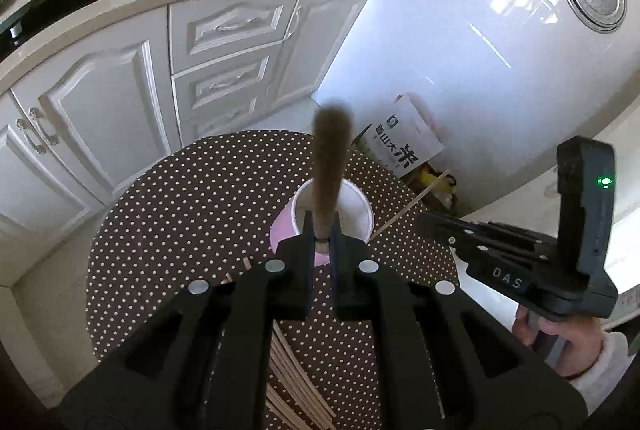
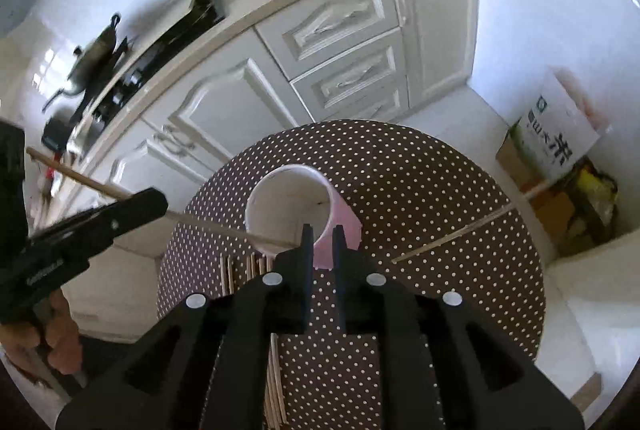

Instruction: Organize utensils

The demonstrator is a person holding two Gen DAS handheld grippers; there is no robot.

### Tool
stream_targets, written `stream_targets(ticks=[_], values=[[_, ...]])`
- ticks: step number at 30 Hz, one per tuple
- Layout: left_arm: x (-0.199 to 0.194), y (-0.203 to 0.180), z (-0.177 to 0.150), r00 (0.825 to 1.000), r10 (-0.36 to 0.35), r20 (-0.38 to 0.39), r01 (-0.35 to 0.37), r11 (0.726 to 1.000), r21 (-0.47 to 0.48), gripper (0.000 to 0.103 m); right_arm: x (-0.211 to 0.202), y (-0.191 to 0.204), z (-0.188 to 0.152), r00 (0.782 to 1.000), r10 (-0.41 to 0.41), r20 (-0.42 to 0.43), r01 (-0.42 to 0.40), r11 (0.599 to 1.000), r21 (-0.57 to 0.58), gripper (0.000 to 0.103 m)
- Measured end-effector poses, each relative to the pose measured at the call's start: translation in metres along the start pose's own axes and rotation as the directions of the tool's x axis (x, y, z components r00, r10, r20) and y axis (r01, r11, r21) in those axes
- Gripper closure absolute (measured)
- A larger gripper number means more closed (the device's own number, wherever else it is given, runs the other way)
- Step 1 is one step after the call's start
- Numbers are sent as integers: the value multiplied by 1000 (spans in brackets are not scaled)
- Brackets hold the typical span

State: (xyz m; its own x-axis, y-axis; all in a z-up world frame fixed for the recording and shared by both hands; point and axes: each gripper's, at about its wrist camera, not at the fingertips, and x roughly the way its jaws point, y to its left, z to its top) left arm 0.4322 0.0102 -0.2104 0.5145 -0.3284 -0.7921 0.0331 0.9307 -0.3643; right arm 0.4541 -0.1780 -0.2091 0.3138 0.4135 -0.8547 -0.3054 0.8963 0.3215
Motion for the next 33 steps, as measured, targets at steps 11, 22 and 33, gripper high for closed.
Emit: stream_targets(ticks=[11, 22, 33], values=[[43, -17, 2, 997, 18, -72, -13, 998, 61, 96, 7, -6, -17, 999, 32, -21, -32, 999, 22, 84], [81, -23, 4, 985, 62, -163, -47, 994, 98, 86, 19, -29, -31, 995, 69, -74, -61, 993, 102, 82], [48, -13, -2, 992, 80, -98, -73, 994, 75, 36, 39, -5, -46, 983, 118, -143, -110, 992, 65, 82]])
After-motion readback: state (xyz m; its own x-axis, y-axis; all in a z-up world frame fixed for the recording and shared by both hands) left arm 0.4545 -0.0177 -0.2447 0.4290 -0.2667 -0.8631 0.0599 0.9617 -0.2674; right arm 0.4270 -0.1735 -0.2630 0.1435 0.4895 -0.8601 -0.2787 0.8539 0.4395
